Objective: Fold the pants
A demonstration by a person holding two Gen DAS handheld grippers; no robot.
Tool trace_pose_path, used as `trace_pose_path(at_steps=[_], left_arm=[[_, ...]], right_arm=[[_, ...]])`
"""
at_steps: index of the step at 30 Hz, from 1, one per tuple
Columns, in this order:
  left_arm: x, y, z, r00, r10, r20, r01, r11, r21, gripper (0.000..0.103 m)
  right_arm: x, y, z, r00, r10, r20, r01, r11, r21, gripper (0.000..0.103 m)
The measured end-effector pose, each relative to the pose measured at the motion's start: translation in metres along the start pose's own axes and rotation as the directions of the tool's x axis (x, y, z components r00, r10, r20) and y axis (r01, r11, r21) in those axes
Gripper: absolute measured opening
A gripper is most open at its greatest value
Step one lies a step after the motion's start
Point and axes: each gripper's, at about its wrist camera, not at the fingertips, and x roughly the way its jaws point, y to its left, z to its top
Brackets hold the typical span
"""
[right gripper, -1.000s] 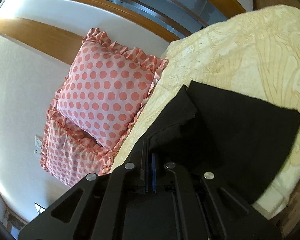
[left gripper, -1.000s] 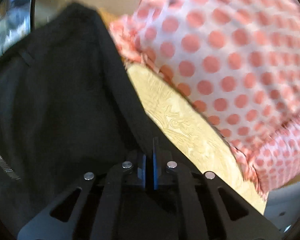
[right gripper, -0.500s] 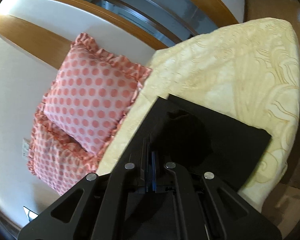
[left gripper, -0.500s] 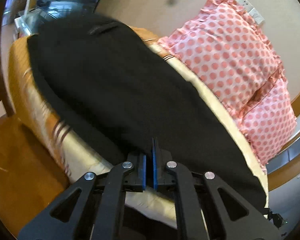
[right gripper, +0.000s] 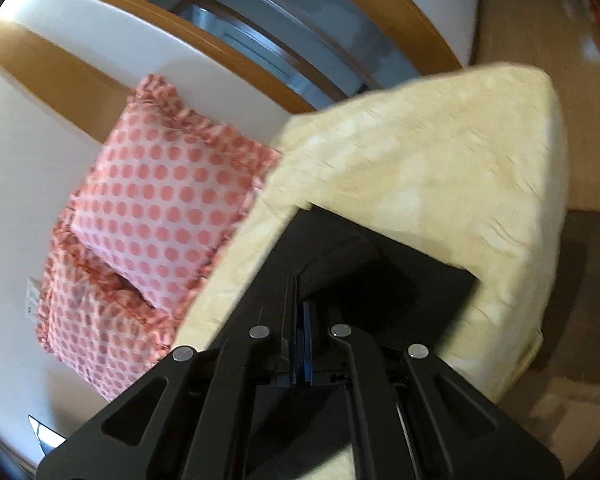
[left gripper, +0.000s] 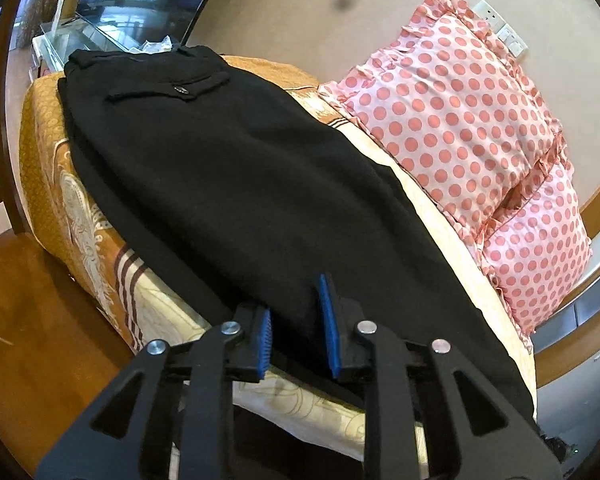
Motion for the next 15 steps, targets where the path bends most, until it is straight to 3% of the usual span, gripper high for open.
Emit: trace_pose_path(at_steps=[5, 10, 15], left_arm=[[0.001, 0.002, 0.001, 1.000, -0.013, -0.008, 0.013, 1.000, 0.007, 0.022], [0.001, 0.005, 0.001, 1.000, -0.019, -0.022, 0.020, 0.999, 0.028, 0.007], [-0.005, 0.010, -0.003, 0.999, -0.028, -0.032, 0.030, 0.998, 0.048, 0.005]], right_arm=[[0.002, -0.022, -0.010, 0.999, -0.036, -0.032, 0.038, 0.998, 0.055, 0.003], [-0.002, -0.022, -0.015, 0.998, -0.058, -0.022, 0.059, 0.997, 0.044, 0.003], [-0.014, -0.020, -0.017, 0.997, -0.074, -0.003, 0.074, 0.996, 0.039, 0.003]])
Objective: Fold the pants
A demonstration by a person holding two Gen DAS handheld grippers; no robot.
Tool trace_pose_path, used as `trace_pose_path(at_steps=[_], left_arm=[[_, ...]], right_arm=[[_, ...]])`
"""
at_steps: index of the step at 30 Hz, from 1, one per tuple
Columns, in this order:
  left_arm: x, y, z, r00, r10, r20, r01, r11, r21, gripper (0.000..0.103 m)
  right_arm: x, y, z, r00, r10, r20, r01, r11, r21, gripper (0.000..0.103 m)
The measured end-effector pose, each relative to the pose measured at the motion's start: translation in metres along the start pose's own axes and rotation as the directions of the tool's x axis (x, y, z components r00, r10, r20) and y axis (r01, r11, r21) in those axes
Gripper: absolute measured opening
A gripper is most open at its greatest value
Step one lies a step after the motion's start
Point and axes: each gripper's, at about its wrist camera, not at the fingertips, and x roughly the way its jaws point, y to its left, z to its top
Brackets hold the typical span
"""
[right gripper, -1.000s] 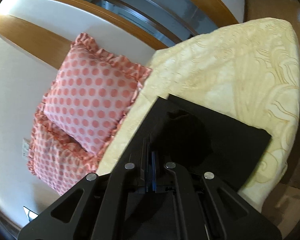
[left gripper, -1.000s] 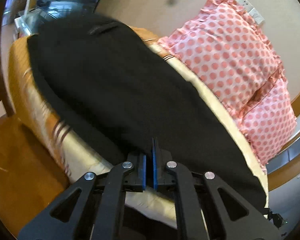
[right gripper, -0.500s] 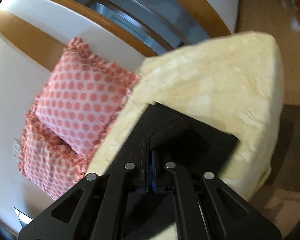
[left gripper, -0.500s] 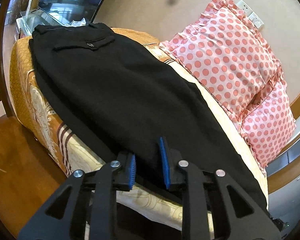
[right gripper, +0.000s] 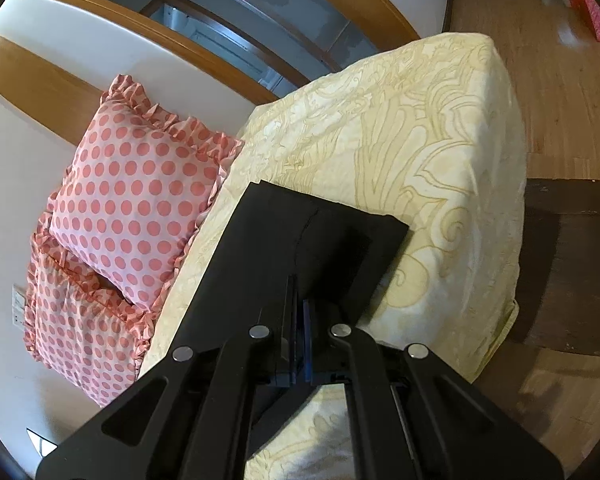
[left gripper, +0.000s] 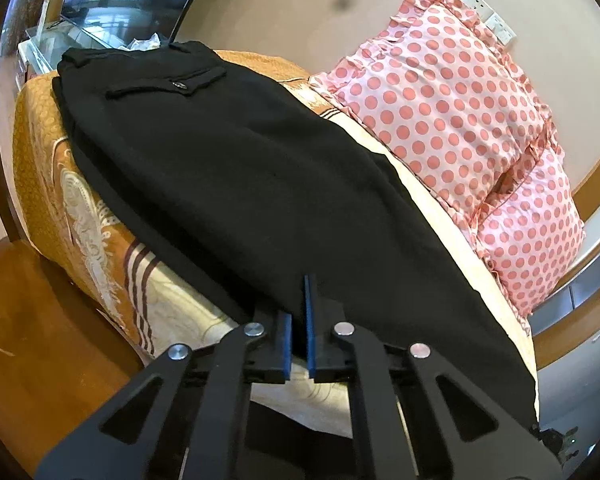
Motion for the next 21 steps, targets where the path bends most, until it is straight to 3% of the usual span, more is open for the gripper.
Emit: trace_pose_path(at_steps=[11, 14, 16, 18, 19, 21], left_arm=[[-0.006, -0.001, -0.011, 0.999, 0.012, 0.042, -0.015, 0.998, 0.061, 0.005], [-0.019, 0.005, -0.008, 0.997, 0.023, 0.069, -0.027, 0.999, 0.045, 0.019], [-0.034, 0.007, -0.005, 0.986, 0.078, 0.145, -0.084, 0.996, 0.037, 0.048], [-0.053, 0.008, 0.000, 0.949, 0.162, 0.271, -0.175, 0.984, 0.025, 0.063], [-0.060, 0.007, 0.004, 0.929, 0.179, 0.323, -0.197, 0.980, 0.026, 0.067], [-0.066, 0.001, 0.010, 0.911, 0.173, 0.374, -0.207, 0.977, 0.052, 0.071]], right_arm=[[-0.001, -0.001, -0.002, 0.998, -0.056, 0.017, 0.057, 0.997, -0.047, 0.003], [-0.005, -0.003, 0.000, 0.998, -0.064, 0.013, 0.065, 0.997, -0.038, 0.007], [-0.013, -0.005, 0.003, 0.996, -0.085, 0.032, 0.086, 0.996, -0.031, 0.017], [-0.024, -0.009, 0.007, 0.990, -0.112, 0.090, 0.116, 0.993, -0.035, 0.056], [-0.026, -0.010, 0.009, 0.988, -0.112, 0.106, 0.116, 0.993, -0.028, 0.059], [-0.028, -0.015, 0.011, 0.990, -0.089, 0.110, 0.090, 0.996, -0.005, 0.059]])
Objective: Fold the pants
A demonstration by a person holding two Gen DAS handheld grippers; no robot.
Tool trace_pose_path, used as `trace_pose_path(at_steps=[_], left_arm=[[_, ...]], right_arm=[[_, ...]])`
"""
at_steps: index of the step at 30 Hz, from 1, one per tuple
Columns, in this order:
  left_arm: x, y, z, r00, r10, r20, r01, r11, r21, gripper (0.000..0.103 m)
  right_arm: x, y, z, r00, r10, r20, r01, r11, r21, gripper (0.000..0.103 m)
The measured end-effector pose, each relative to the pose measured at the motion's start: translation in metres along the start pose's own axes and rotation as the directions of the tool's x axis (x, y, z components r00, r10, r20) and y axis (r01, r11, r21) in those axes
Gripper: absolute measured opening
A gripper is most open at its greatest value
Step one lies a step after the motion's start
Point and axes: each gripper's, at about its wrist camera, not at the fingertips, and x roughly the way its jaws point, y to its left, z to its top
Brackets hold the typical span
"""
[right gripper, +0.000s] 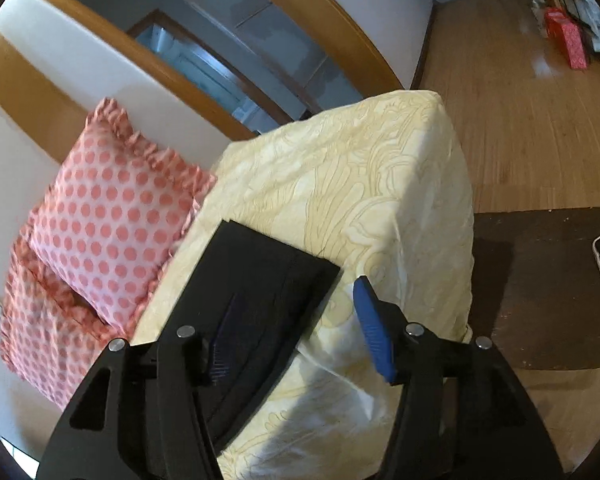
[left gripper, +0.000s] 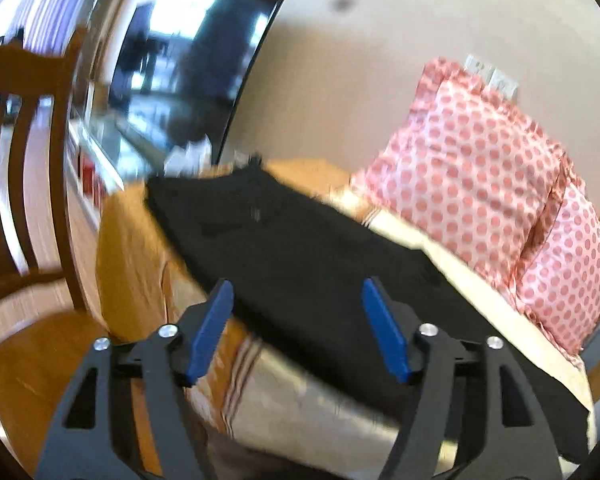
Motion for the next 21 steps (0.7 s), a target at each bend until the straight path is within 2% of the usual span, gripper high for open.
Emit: trace_pose_path(at_steps=[2, 4, 6, 10, 11, 12, 14, 16, 19, 21], left_arm=[[0.005, -0.010, 0.004, 1.000, -0.019, 0.005, 0.019, 0.998, 0.052, 0.074], [0.014, -0.019, 0.003, 0.999, -0.033, -0.018, 0.034, 0.995, 0.092, 0.076], [0.027, -0.023, -0.001, 0.996, -0.043, -0.074, 0.052, 0.992, 0.118, 0.076], [0.051, -0.021, -0.018, 0.985, -0.031, -0.170, 0.053, 0.991, 0.126, 0.079], [0.054, -0.020, -0.022, 0.985, -0.027, -0.172, 0.052, 0.989, 0.138, 0.080], [0.054, -0.021, -0.024, 0.986, -0.030, -0.163, 0.055, 0.987, 0.152, 0.082], [0.053, -0.020, -0.027, 0.986, -0.040, -0.164, 0.068, 0.983, 0.169, 0.085], [0.053, -0.018, -0.028, 0.985, -0.052, -0.166, 0.080, 0.982, 0.169, 0.087], [0.054, -0.014, -0.024, 0.982, -0.085, -0.171, 0.108, 0.986, 0.129, 0.087], [0.054, -0.012, -0.022, 0.980, -0.103, -0.171, 0.121, 0.988, 0.100, 0.087]], right_arm=[[0.005, -0.001, 0.000, 1.000, 0.017, -0.017, -0.016, 1.000, 0.011, 0.058], [0.006, 0.002, -0.001, 1.000, 0.001, 0.001, -0.001, 1.000, -0.010, 0.058], [0.009, 0.004, -0.005, 1.000, 0.017, -0.015, -0.017, 1.000, -0.013, 0.047], [0.016, 0.016, -0.017, 0.999, 0.030, -0.034, -0.032, 0.998, -0.054, 0.042], [0.019, 0.019, -0.020, 0.999, 0.032, -0.038, -0.034, 0.997, -0.065, 0.036], [0.021, 0.020, -0.021, 0.999, 0.033, -0.043, -0.036, 0.997, -0.071, 0.023], [0.032, 0.022, -0.024, 0.997, 0.039, -0.068, -0.044, 0.996, -0.083, 0.007], [0.035, 0.029, -0.026, 0.996, 0.058, -0.066, -0.063, 0.995, -0.082, 0.006], [0.029, 0.076, -0.032, 0.980, 0.189, -0.070, -0.198, 0.967, -0.162, 0.006], [0.024, 0.128, -0.048, 0.939, 0.317, -0.133, -0.340, 0.911, -0.232, 0.006]])
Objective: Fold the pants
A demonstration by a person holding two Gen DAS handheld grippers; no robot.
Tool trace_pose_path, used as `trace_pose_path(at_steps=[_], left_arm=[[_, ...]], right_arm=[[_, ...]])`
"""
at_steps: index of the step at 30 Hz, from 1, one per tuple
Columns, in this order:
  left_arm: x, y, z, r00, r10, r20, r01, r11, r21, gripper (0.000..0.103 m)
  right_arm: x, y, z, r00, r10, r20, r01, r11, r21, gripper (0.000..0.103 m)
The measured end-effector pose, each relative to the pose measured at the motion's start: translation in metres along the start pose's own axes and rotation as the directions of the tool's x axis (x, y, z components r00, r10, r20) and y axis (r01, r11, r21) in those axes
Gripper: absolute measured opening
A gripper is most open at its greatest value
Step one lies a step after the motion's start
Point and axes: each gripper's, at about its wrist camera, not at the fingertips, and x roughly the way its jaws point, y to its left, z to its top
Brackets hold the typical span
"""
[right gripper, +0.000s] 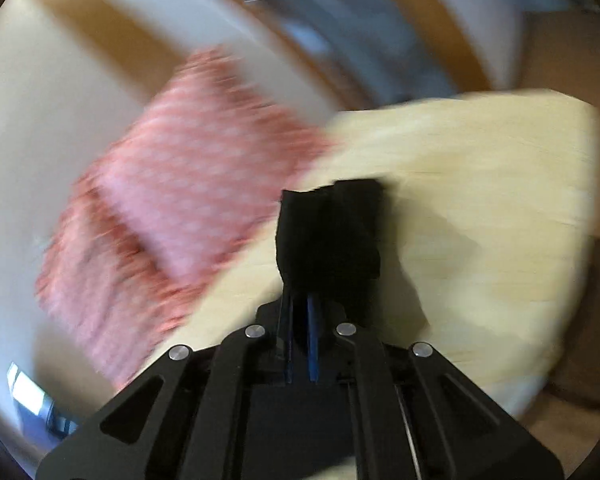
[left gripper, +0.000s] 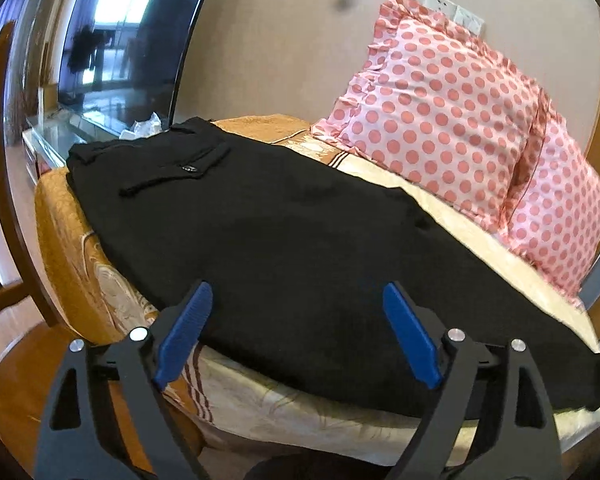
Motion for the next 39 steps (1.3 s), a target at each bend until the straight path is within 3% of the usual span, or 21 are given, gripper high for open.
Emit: trace_pose_path(at_steps=[2, 3, 5, 6, 8, 10, 11, 12, 13, 18, 21, 23, 25, 26, 27, 30, 32, 33, 34, 37, 39], left_arm=[[0.000, 0.000, 0.001, 1.000, -0.005, -0.001, 0.005, 1.000, -0.010, 0.087], [0.000, 0.000, 0.001, 1.000, -0.005, -0.002, 0.005, 1.000, -0.013, 0.087], [0.000, 0.001, 0.002, 1.000, -0.005, -0.006, 0.004, 1.000, -0.021, 0.087], [0.000, 0.000, 0.003, 1.000, -0.006, -0.009, 0.006, 1.000, -0.028, 0.087], [-0.004, 0.005, 0.006, 1.000, -0.024, -0.016, 0.023, 0.998, -0.063, 0.086], [-0.015, 0.013, 0.009, 0.998, -0.054, -0.014, 0.053, 0.993, -0.107, 0.084], [-0.022, 0.019, 0.011, 0.998, -0.058, -0.006, 0.056, 0.991, -0.123, 0.084], [-0.030, 0.024, 0.013, 0.999, -0.048, 0.010, 0.049, 0.990, -0.130, 0.084], [-0.035, 0.028, 0.014, 0.999, -0.034, 0.025, 0.037, 0.990, -0.133, 0.084], [-0.054, 0.058, 0.026, 0.995, 0.038, 0.087, -0.020, 0.980, -0.197, 0.084], [-0.049, 0.070, 0.027, 0.997, 0.040, 0.069, -0.022, 0.969, -0.245, 0.084], [-0.046, 0.074, 0.027, 0.998, 0.030, 0.058, -0.014, 0.964, -0.265, 0.084], [-0.044, 0.078, 0.027, 0.998, 0.032, 0.046, -0.018, 0.962, -0.274, 0.084], [-0.043, 0.080, 0.026, 0.998, 0.036, 0.042, -0.023, 0.961, -0.277, 0.084], [-0.043, 0.082, 0.026, 0.998, 0.037, 0.040, -0.024, 0.960, -0.280, 0.084], [-0.039, 0.087, 0.027, 0.999, 0.023, 0.028, -0.013, 0.954, -0.299, 0.084], [-0.034, 0.089, 0.028, 1.000, 0.011, 0.013, -0.007, 0.950, -0.312, 0.084], [-0.032, 0.091, 0.028, 1.000, 0.010, 0.006, -0.008, 0.949, -0.315, 0.084], [-0.029, 0.092, 0.029, 1.000, 0.011, -0.005, -0.012, 0.947, -0.321, 0.084], [-0.021, 0.098, 0.032, 1.000, 0.011, -0.029, -0.020, 0.938, -0.345, 0.084], [-0.016, 0.102, 0.036, 0.999, 0.017, -0.041, -0.031, 0.933, -0.358, 0.083]], right_arm=[[0.016, 0.048, -0.012, 0.987, 0.142, -0.069, -0.146, 0.987, -0.060, 0.006], [0.027, 0.078, -0.024, 0.967, 0.221, -0.128, -0.233, 0.968, -0.092, 0.006], [0.051, 0.140, -0.066, 0.890, 0.346, -0.297, -0.401, 0.904, -0.148, 0.006], [0.067, 0.172, -0.101, 0.824, 0.386, -0.415, -0.485, 0.859, -0.163, 0.006], [0.090, 0.206, -0.161, 0.715, 0.368, -0.595, -0.560, 0.810, -0.173, 0.006], [0.110, 0.217, -0.214, 0.633, 0.282, -0.721, -0.568, 0.802, -0.185, 0.006], [0.117, 0.217, -0.235, 0.597, 0.251, -0.762, -0.562, 0.809, -0.173, 0.006], [0.119, 0.216, -0.245, 0.583, 0.240, -0.776, -0.556, 0.814, -0.166, 0.006], [0.118, 0.216, -0.249, 0.580, 0.247, -0.776, -0.558, 0.815, -0.158, 0.006], [0.090, 0.243, -0.239, 0.632, 0.328, -0.702, -0.630, 0.745, -0.220, 0.006], [0.079, 0.250, -0.265, 0.632, 0.269, -0.726, -0.665, 0.670, -0.331, 0.006], [0.068, 0.251, -0.292, 0.620, 0.174, -0.765, -0.696, 0.571, -0.435, 0.012], [0.053, 0.251, -0.303, 0.628, 0.139, -0.766, -0.716, 0.488, -0.499, 0.023], [0.045, 0.253, -0.303, 0.619, 0.148, -0.771, -0.736, 0.451, -0.505, 0.037], [0.040, 0.255, -0.299, 0.599, 0.168, -0.783, -0.756, 0.440, -0.484, 0.043], [0.042, 0.260, -0.283, 0.592, 0.254, -0.765, -0.763, 0.482, -0.431, 0.055], [0.054, 0.262, -0.285, 0.589, 0.244, -0.770, -0.750, 0.519, -0.410, 0.059], [0.063, 0.261, -0.296, 0.561, 0.188, -0.806, -0.750, 0.527, -0.399, 0.060], [0.062, 0.260, -0.307, 0.557, 0.168, -0.813, -0.749, 0.525, -0.405, 0.059], [0.050, 0.258, -0.305, 0.577, 0.176, -0.797, -0.754, 0.489, -0.438, 0.064], [0.053, 0.257, -0.300, 0.558, 0.184, -0.809, -0.758, 0.509, -0.407, 0.065]])
